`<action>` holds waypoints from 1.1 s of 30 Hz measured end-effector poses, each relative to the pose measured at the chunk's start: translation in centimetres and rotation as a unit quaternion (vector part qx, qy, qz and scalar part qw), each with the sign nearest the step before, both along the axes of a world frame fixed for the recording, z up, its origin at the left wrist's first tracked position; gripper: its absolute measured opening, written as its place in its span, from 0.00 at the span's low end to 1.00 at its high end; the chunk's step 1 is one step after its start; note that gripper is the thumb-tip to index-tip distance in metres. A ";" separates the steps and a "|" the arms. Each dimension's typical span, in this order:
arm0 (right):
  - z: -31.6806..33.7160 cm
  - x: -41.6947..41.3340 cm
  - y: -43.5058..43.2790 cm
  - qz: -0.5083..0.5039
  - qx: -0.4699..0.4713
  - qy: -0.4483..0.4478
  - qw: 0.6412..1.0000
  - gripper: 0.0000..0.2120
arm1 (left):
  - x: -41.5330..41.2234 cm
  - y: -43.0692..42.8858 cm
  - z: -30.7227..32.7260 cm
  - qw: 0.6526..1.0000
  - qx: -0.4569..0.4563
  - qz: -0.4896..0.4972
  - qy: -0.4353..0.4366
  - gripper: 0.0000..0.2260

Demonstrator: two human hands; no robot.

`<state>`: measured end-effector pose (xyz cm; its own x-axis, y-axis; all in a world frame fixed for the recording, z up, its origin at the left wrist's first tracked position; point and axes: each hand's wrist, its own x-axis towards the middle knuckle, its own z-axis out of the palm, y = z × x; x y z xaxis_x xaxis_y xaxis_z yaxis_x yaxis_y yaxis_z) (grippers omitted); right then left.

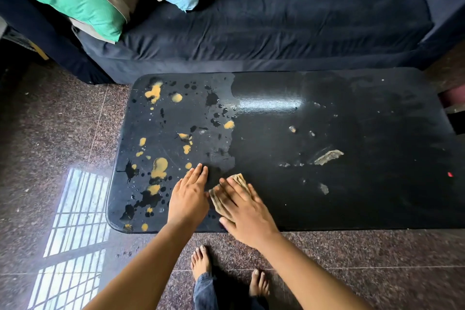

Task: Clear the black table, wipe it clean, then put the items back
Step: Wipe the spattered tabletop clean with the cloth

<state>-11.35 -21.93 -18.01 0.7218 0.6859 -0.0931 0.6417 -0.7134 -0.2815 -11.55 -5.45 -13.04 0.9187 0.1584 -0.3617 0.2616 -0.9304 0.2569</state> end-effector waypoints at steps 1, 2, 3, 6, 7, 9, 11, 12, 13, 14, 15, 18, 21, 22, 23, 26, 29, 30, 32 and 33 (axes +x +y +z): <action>0.0 0.4 -0.7 -0.007 0.000 0.001 1.000 0.35 | 0.0 0.2 0.1 1.000 0.000 -0.002 0.000 0.28; 0.2 0.4 -1.1 -0.032 0.005 0.019 0.999 0.34 | 0.1 0.2 0.2 1.000 -0.002 -0.003 0.000 0.28; 0.4 0.2 -1.0 -0.054 0.013 0.028 0.998 0.33 | 0.2 0.5 0.3 1.000 -0.003 -0.003 -0.001 0.28; 0.2 -1.8 -0.3 -0.055 0.057 0.039 0.996 0.29 | 1.3 1.3 0.6 1.000 -0.006 -0.005 -0.013 0.27; 0.4 -2.5 -0.2 -0.052 0.089 0.058 0.993 0.28 | 1.7 1.5 0.7 1.000 -0.010 -0.001 -0.018 0.27; 1.5 -2.0 0.2 -0.132 0.204 0.160 0.957 0.28 | 3.2 2.4 0.7 0.999 -0.023 0.008 -0.030 0.27; 3.2 0.5 1.1 -0.260 0.306 0.261 0.878 0.28 | 5.1 3.3 0.9 0.999 -0.031 0.008 -0.030 0.28; 3.6 2.9 1.9 -0.313 0.341 0.262 0.847 0.28 | 6.5 4.1 0.9 0.999 -0.030 0.006 -0.032 0.28; 3.9 5.6 2.9 -0.349 0.362 0.254 0.826 0.27 | 8.1 5.0 0.9 0.999 -0.026 0.003 -0.032 0.28; 4.2 8.2 3.8 -0.367 0.374 0.243 0.816 0.25 | 9.4 5.6 1.0 0.999 -0.024 0.000 -0.031 0.29; 4.3 10.8 4.7 -0.378 0.370 0.227 0.818 0.24 | 10.9 6.3 1.1 1.000 -0.022 -0.005 -0.022 0.29; 4.1 18.4 7.4 -0.381 0.306 0.170 0.856 0.23 | 15.1 8.5 1.0 0.999 -0.016 -0.036 0.023 0.32; 2.9 23.9 9.2 -0.386 0.156 0.090 0.905 0.26 | 18.2 10.0 0.9 0.991 0.017 -0.123 0.057 0.34; 2.0 24.8 9.8 -0.383 0.099 0.071 0.916 0.27 | 18.6 10.2 0.9 0.985 0.035 -0.155 0.062 0.34; 1.1 25.3 10.7 -0.375 0.041 0.051 0.925 0.28 | 19.0 10.5 0.7 0.980 0.048 -0.180 0.066 0.34; 0.2 24.2 13.0 -0.269 -0.010 0.040 0.962 0.30 | 18.9 11.0 0.1 0.972 0.070 -0.211 0.071 0.36; 1.1 25.2 10.8 -0.090 -0.069 0.026 0.993 0.31 | 18.7 11.3 -0.1 0.972 0.075 -0.213 0.071 0.35; 1.1 26.0 9.6 -0.090 -0.091 0.026 0.991 0.29 | 18.7 11.3 -0.1 0.971 0.077 -0.215 0.073 0.35; 0.7 27.1 8.6 -0.207 -0.097 0.027 0.973 0.27 | 18.8 11.1 -0.1 0.971 0.077 -0.209 0.082 0.35; 0.5 26.9 9.3 -0.272 -0.088 0.029 0.958 0.27 | 18.8 11.0 -0.1 0.972 0.074 -0.203 0.090 0.36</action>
